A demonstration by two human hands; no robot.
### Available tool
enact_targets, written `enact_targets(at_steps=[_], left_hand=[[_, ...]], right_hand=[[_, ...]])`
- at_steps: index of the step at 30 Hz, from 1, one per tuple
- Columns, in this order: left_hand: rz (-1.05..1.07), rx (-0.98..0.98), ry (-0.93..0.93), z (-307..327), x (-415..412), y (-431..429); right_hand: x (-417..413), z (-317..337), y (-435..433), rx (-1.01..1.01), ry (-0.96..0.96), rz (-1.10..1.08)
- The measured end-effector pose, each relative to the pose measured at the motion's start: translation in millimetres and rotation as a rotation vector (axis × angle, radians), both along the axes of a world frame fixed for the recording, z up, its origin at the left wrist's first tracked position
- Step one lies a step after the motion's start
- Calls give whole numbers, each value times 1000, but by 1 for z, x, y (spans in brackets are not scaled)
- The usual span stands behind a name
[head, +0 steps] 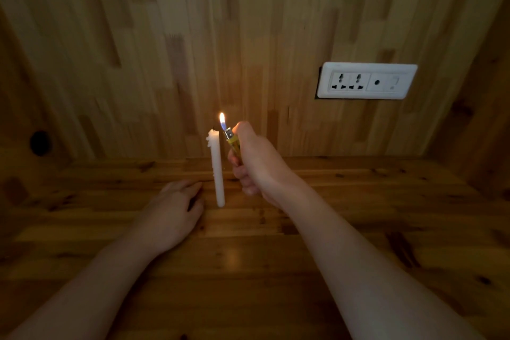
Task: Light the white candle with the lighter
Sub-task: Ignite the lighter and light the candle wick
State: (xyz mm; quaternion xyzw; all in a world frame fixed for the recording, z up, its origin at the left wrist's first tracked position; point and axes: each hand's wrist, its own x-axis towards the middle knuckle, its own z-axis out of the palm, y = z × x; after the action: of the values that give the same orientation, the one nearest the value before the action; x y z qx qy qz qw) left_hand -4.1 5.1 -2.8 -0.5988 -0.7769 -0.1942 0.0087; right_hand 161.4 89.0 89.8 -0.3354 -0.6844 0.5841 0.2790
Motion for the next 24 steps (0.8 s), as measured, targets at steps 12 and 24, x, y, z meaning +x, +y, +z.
enact_targets(at_steps=[12, 24], left_hand=[[-17, 7, -4, 1, 1, 0], [-3, -4, 2, 0, 0, 0]], right_hand=[[0, 3, -2, 86, -45, 7], [2, 5, -7, 244, -109, 43]])
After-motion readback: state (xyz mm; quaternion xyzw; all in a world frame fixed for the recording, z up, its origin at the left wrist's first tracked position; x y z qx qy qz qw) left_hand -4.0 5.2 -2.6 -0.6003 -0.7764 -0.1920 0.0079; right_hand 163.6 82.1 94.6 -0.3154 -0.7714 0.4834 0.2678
